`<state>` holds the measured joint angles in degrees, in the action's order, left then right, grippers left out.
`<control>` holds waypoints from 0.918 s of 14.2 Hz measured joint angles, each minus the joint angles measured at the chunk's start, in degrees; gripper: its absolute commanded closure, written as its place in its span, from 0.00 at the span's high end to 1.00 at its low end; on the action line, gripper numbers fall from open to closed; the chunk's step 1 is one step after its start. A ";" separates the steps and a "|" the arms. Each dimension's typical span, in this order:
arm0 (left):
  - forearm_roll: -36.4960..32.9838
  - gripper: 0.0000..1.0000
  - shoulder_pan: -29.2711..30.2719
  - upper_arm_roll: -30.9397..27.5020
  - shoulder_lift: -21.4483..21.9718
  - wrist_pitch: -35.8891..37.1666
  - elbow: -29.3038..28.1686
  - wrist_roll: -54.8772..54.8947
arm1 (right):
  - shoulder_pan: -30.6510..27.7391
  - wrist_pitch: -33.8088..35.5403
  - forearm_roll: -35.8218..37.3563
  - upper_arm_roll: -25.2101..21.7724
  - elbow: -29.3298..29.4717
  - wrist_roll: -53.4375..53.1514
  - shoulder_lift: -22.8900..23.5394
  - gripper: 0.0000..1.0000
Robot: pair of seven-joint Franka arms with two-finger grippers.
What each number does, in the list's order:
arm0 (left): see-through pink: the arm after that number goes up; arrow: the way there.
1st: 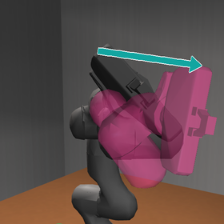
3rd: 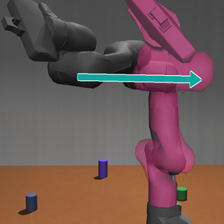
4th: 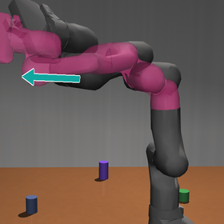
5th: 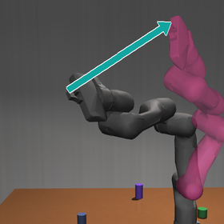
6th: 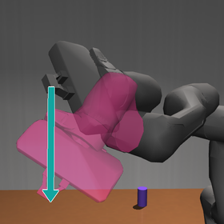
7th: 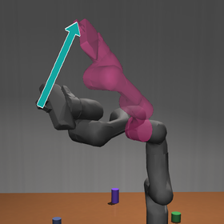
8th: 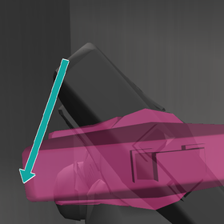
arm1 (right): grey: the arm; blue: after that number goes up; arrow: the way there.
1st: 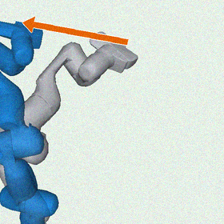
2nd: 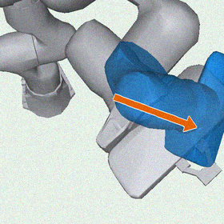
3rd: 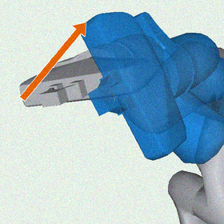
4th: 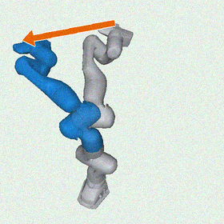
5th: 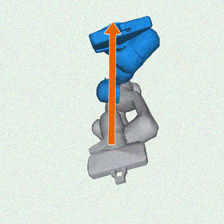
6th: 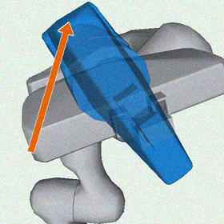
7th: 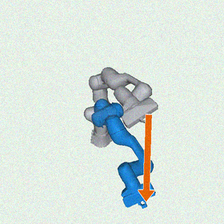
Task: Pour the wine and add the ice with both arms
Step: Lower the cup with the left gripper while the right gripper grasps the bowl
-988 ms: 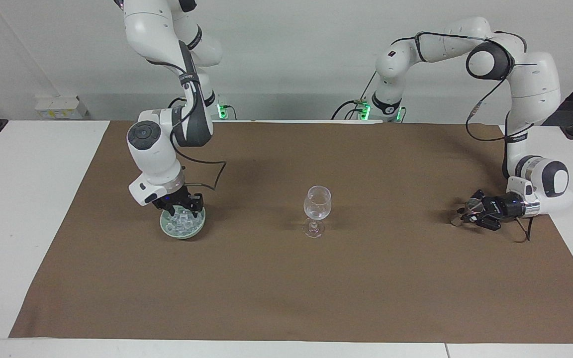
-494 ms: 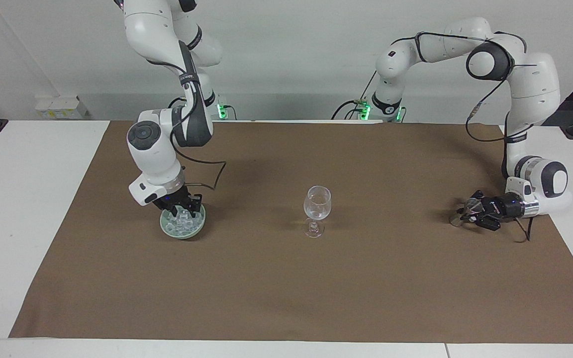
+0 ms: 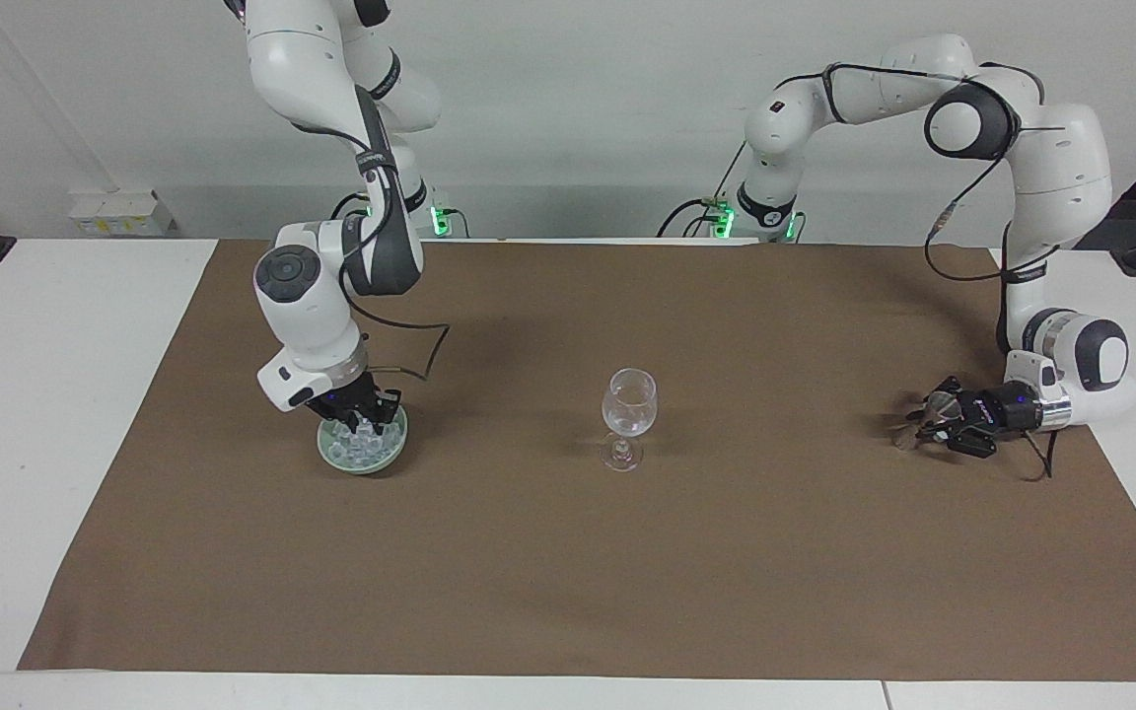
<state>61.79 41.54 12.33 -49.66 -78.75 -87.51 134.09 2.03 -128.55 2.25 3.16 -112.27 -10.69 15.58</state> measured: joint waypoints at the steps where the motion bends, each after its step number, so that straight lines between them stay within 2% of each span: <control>1: -0.85 0.42 0.06 -0.02 0.11 -0.03 0.63 0.00 | 0.00 -0.06 0.00 0.00 0.07 -0.04 0.00 0.00; 2: -1.75 0.47 0.12 -0.08 0.36 -0.04 1.28 0.00 | 0.00 -0.11 0.00 0.00 0.17 -0.06 -0.01 0.00; 3: -2.77 0.48 0.19 -0.20 0.80 -0.04 1.85 0.00 | 0.00 -0.14 0.00 0.00 0.32 -0.08 -0.03 0.00; 7: -10.38 0.47 0.22 -0.40 3.36 -0.05 5.08 0.00 | 0.00 -0.15 0.00 -0.03 1.12 -1.43 -0.70 0.00; 10: -17.09 0.47 -0.64 -1.02 7.25 -0.05 7.46 -0.71 | 0.00 0.45 0.00 -0.02 2.03 -2.54 -2.78 0.00; 13: -21.55 0.47 -2.93 -2.93 13.23 0.01 9.67 -7.13 | 0.00 3.36 0.00 -0.03 2.82 -3.07 -6.01 0.00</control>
<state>40.24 38.61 9.40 -36.43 -78.74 -77.84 126.96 2.03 -125.19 2.24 3.14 -109.45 -13.76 9.57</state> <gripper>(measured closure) 0.529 0.780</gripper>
